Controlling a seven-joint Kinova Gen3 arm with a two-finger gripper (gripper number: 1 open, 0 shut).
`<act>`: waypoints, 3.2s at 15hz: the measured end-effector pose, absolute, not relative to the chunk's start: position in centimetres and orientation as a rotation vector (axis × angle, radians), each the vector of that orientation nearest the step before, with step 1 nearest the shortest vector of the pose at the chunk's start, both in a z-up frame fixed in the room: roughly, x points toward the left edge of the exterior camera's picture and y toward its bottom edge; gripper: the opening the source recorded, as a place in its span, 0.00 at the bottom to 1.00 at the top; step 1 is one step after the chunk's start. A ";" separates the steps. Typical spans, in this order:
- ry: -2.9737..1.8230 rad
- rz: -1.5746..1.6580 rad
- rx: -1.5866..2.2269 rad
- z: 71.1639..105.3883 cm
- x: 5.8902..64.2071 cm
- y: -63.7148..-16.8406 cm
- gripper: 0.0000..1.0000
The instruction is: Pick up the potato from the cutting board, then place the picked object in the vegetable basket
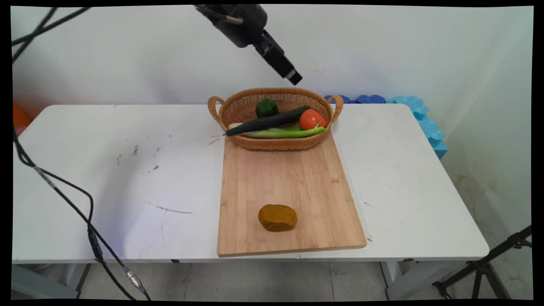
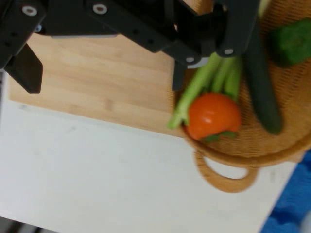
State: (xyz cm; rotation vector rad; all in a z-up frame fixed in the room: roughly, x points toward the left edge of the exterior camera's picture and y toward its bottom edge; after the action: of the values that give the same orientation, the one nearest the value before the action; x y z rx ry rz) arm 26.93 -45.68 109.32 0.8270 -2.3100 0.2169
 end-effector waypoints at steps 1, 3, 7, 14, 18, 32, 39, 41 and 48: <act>-2.317 0.196 0.807 109.6 27.0 -44.6 1.00; -2.329 0.169 0.781 109.7 27.2 -43.1 1.00; -2.372 0.109 0.731 108.8 27.4 -39.6 1.00; -2.474 0.052 0.693 103.6 26.9 -35.0 1.00; -2.516 0.051 0.699 100.3 26.0 -34.0 1.00; -2.593 0.089 0.712 89.3 20.8 -34.8 1.00; -2.615 0.093 0.694 86.2 19.3 -35.3 1.00; -2.619 0.096 0.686 85.6 19.0 -35.4 1.00; -2.632 0.101 0.654 84.3 18.4 -35.5 0.00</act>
State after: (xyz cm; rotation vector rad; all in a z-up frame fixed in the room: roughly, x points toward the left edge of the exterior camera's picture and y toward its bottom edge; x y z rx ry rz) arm 18.39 -35.48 84.31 0.6543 -2.6318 0.1014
